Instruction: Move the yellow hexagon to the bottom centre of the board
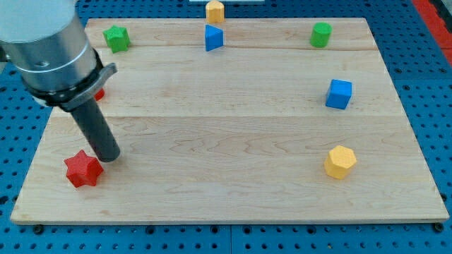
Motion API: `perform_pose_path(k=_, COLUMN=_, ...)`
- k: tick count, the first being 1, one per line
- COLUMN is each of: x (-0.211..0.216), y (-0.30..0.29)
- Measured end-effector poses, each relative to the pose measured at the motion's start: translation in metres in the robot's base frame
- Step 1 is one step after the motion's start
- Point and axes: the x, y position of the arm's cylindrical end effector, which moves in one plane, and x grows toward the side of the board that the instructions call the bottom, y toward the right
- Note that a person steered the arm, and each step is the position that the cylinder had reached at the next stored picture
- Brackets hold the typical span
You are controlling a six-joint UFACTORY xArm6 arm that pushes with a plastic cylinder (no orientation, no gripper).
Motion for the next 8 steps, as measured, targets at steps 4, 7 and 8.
perform_pose_path(k=4, x=-0.058, y=0.132)
perform_pose_path(k=7, x=-0.06, y=0.281)
perform_pose_path(k=8, x=-0.06, y=0.311)
